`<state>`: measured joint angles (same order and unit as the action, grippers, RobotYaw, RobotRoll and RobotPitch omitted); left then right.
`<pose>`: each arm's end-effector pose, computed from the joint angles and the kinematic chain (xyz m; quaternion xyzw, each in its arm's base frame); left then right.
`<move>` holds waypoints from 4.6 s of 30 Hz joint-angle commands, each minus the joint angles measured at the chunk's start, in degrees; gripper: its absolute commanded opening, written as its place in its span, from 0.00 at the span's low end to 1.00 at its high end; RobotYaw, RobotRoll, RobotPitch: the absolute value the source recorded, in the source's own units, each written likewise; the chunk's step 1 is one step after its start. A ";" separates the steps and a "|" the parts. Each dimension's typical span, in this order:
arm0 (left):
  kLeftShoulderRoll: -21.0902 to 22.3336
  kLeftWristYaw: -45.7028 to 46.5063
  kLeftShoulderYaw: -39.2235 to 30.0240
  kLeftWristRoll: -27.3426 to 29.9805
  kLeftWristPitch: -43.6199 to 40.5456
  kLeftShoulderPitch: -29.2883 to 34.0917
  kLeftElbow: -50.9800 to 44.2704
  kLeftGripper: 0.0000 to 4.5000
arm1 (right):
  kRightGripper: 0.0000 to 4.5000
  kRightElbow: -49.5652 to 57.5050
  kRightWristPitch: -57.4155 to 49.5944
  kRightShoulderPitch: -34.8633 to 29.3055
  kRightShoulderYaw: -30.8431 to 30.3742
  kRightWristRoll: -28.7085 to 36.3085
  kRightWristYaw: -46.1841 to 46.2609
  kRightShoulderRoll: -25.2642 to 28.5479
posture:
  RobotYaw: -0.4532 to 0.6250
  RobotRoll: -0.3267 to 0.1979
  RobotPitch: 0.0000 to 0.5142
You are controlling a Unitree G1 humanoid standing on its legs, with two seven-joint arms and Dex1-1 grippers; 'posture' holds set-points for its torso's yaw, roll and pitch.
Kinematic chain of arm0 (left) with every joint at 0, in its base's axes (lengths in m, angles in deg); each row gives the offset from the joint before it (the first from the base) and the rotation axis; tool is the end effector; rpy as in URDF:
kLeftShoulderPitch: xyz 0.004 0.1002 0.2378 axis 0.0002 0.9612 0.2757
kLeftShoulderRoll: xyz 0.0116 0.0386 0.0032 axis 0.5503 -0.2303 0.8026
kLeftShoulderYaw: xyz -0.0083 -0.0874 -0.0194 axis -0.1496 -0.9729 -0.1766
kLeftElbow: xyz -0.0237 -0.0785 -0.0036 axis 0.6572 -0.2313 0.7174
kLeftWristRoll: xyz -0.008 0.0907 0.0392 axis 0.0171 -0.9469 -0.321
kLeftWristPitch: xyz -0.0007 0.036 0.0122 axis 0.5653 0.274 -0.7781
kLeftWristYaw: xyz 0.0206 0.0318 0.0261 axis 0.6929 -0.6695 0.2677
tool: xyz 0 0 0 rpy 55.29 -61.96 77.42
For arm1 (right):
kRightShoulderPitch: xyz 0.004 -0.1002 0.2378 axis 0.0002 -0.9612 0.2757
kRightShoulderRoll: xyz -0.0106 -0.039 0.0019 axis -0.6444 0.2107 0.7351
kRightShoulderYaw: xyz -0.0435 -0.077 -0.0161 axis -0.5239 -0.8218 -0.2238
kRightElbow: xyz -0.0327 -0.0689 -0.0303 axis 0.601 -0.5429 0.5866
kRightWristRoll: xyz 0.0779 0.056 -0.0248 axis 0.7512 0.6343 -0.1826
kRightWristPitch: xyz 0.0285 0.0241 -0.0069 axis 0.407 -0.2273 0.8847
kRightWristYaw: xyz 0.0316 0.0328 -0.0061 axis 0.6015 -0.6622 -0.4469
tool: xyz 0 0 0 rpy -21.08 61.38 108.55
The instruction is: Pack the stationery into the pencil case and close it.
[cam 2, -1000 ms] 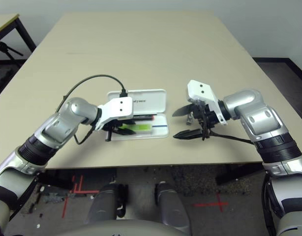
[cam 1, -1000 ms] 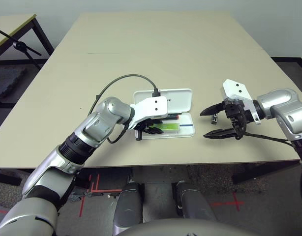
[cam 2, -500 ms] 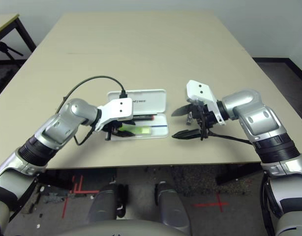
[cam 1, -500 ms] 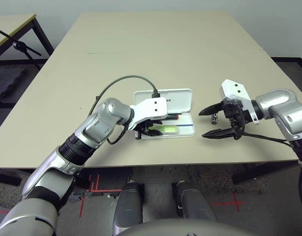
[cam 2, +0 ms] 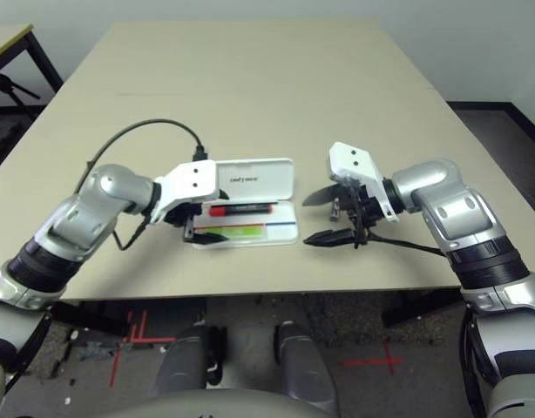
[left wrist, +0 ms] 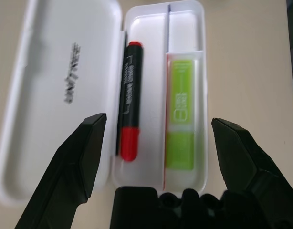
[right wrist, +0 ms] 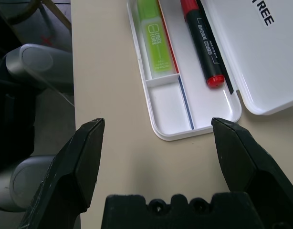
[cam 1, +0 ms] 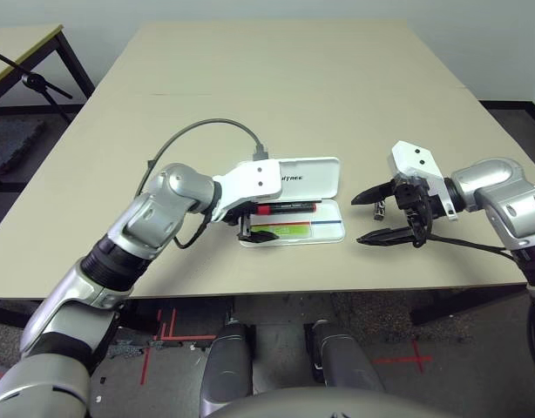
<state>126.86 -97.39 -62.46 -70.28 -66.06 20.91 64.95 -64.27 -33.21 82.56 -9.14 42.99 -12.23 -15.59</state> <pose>0.2633 0.1697 0.2090 0.3537 0.1442 -0.5763 0.7225 0.2762 -0.2299 0.1908 -0.2126 0.2162 0.6364 0.7092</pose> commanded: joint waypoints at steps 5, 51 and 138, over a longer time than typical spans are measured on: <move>9.30 -5.23 -11.84 9.03 0.89 5.95 -5.68 0.99 | 1.00 -0.60 -0.46 -0.74 0.44 -0.36 0.09 2.04 | 0.41 0.62 0.22; 8.17 -1.51 -10.40 13.15 0.76 7.71 -8.46 0.99 | 1.00 14.38 -63.19 -1.68 20.68 -1.49 58.47 -21.01 | 0.39 0.62 0.28; 8.82 1.13 -9.56 10.50 -1.00 9.61 -9.59 1.00 | 0.06 -1.93 11.64 7.36 -12.52 -15.35 1.12 -8.90 | 0.44 0.62 0.24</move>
<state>135.02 -96.46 -72.16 -59.75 -66.68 30.16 55.80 -65.80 -21.90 90.72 -20.54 27.96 -11.10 -24.17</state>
